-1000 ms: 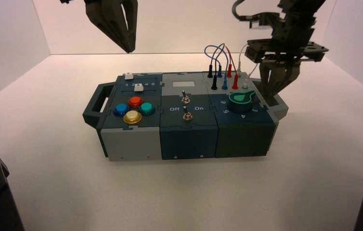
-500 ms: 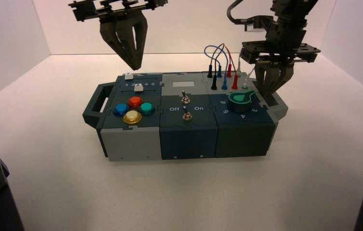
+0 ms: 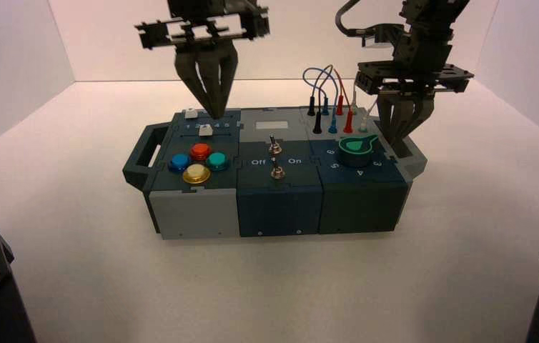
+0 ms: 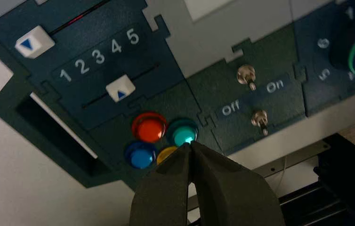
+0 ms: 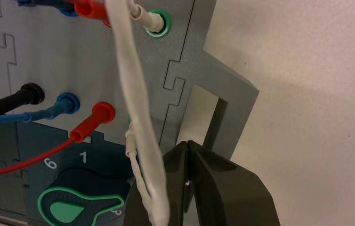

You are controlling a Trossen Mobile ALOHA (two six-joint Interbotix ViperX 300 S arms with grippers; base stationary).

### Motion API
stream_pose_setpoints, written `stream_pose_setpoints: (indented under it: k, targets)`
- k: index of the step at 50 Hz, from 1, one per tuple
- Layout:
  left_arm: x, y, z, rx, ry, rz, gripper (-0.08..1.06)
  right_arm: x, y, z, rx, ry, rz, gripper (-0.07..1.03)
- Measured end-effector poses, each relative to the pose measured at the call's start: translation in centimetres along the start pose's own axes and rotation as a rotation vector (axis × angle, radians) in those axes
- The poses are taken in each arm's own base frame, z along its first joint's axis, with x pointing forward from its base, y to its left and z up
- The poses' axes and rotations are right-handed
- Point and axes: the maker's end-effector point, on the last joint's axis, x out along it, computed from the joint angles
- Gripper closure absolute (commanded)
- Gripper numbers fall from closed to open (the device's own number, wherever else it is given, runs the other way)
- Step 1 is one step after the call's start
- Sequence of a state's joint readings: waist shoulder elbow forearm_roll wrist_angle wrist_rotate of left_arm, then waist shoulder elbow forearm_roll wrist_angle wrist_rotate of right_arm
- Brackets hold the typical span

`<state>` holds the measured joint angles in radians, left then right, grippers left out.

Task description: Flip the top switch on with the left gripper.

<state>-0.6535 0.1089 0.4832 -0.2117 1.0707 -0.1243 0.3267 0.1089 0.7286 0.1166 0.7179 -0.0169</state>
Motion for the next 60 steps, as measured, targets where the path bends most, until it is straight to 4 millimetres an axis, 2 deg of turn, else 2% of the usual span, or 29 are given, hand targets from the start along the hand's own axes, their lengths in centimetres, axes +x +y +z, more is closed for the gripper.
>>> stream_pose_setpoints:
  k: [22, 29, 46, 60]
  targets:
    - [0.2, -0.6, 2.2, -0.035, 0.022, 0.002, 1.01, 0.0, 0.0, 0.0, 0.0, 0.003, 0.0, 0.99]
    - [0.5, -1.7, 2.7, -0.03, 0.031, 0.006, 1.01, 0.0, 0.0, 0.0, 0.002, 0.006, 0.0, 0.99]
    - [1.7, -4.2, 2.8, -0.022, 0.071, 0.024, 1.01, 0.1, 0.0, -0.1, 0.002, 0.011, 0.0, 0.99]
    - [1.8, -4.2, 2.3, -0.051, 0.092, 0.03, 1.01, 0.1, 0.0, -0.1, 0.002, 0.012, 0.0, 0.99]
